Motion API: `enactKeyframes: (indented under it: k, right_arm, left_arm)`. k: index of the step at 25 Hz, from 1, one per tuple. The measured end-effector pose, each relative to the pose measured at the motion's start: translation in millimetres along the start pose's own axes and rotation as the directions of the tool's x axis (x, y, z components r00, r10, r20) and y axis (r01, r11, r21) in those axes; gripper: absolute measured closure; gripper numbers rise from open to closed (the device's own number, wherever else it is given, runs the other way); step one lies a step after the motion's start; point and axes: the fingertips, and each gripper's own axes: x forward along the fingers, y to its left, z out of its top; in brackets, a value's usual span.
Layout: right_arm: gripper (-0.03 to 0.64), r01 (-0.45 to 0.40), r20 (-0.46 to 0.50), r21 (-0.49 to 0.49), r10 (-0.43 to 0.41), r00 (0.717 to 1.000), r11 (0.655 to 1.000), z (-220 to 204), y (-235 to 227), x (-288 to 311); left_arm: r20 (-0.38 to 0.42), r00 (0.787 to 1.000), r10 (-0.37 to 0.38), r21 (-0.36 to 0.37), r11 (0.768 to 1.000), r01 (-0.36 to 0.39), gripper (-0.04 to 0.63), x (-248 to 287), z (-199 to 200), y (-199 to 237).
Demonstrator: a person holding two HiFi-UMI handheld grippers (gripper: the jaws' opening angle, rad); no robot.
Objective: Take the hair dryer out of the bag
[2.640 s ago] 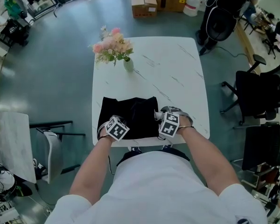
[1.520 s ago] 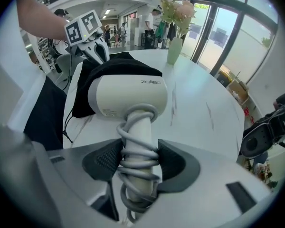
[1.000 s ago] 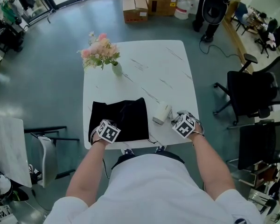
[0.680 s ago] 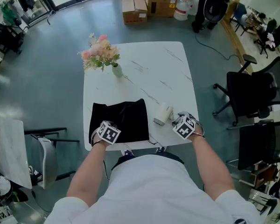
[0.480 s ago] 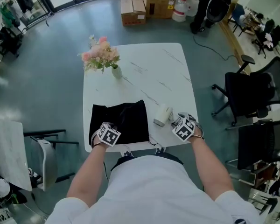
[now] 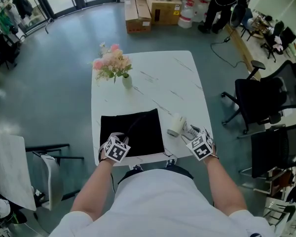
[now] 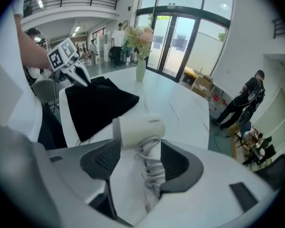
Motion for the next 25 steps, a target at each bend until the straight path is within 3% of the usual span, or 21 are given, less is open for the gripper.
enactKeyframes:
  k: [3,6,10,16,19,21,25]
  right_arm:
    - [0.339,-0.047,0.096,0.091,0.039,0.995,0.995,22,30,-6]
    - [0.371,-0.092,0.122,0.128,0.076,0.990,0.988,28,63,-6]
    - [0.388,-0.120,0.147,0.159,0.097,0.984,0.980,38,99,-9]
    - [0.395,-0.126,0.195,0.193,0.088,0.977,0.973,49,116,-19]
    - [0.411,-0.144,0.224,0.210,0.096,0.970,0.967,51,114,-23]
    - [0.438,-0.165,0.247,0.228,0.107,0.963,0.960,51,112,-29]
    - [0.555,-0.235,0.329,0.247,0.147,0.933,0.940,50,109,-51]
  left_arm:
    - [0.060,0.997,-0.051,-0.029,0.998,0.053,0.529,-15,4,-4]
    - [0.117,0.988,-0.098,-0.046,0.994,0.104,0.529,-23,4,-11]
    - [0.204,0.975,-0.086,-0.064,0.993,0.101,0.499,-38,12,-1]
    - [0.174,0.980,-0.096,-0.023,0.995,0.101,0.492,-40,11,1]
    - [0.198,0.976,-0.086,-0.040,0.995,0.096,0.492,-44,14,-9]
    - [0.220,0.972,-0.086,-0.057,0.993,0.101,0.492,-51,15,-22]
    - [0.249,0.961,-0.117,-0.087,0.986,0.143,0.494,-62,18,-63]
